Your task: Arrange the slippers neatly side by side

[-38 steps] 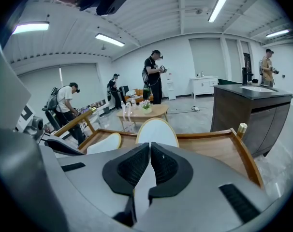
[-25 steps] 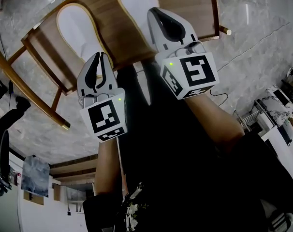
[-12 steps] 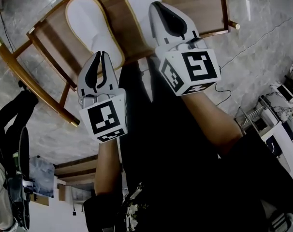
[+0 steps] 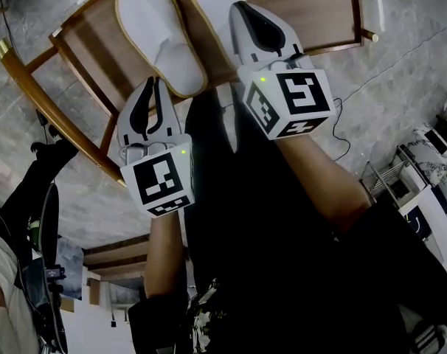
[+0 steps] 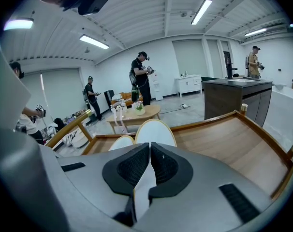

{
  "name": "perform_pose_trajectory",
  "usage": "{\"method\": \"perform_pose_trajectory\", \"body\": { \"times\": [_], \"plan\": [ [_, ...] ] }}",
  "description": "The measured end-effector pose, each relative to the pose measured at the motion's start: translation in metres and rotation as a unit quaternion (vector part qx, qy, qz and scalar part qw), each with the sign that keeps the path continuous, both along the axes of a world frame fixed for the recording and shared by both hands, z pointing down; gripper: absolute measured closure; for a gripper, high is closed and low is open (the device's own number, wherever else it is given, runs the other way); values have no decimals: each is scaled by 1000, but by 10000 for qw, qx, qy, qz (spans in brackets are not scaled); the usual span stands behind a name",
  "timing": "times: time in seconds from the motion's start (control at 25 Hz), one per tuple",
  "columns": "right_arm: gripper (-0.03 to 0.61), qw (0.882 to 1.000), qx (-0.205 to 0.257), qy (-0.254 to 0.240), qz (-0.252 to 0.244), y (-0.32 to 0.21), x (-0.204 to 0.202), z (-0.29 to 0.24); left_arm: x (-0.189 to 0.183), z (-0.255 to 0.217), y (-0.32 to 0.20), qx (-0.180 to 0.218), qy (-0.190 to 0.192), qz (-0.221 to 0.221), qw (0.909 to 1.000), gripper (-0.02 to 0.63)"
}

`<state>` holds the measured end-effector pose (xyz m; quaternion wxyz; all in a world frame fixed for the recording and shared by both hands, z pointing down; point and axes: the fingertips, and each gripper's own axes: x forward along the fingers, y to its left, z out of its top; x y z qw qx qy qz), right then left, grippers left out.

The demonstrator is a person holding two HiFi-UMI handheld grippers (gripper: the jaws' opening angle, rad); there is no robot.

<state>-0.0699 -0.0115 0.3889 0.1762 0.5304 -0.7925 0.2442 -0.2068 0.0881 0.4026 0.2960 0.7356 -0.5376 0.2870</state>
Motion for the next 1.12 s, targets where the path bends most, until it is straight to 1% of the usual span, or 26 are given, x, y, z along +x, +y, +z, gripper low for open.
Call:
{"method": "perform_pose_trajectory", "body": {
  "times": [0.24,0.36,0.56,0.64,0.72,0.92,1.12],
  "plan": [
    [568,9999,-21,97,-123,-2,-18,9,-17,0,4,4,-5,-102,9999,589],
    [568,9997,-40,56,-237,-1,-26,12,-25,0,7,8,-34,-182,9998,589],
    [566,9980,121,80,-609,2,-41,8,-33,2,12,2,-37,-371,9993,589],
    [548,9968,140,52,-790,3,-47,6,-32,2,12,-3,-19,-436,9990,589],
    [545,9955,189,58,-923,4,-51,3,-31,3,13,-6,-2,-469,9989,589],
    [545,9923,296,189,-1189,1,-51,-4,-34,11,8,3,2,-636,9980,589],
    [545,9924,248,318,-1159,-6,-32,-4,-33,32,-8,-106,-33,-734,9972,589]
  ]
}}
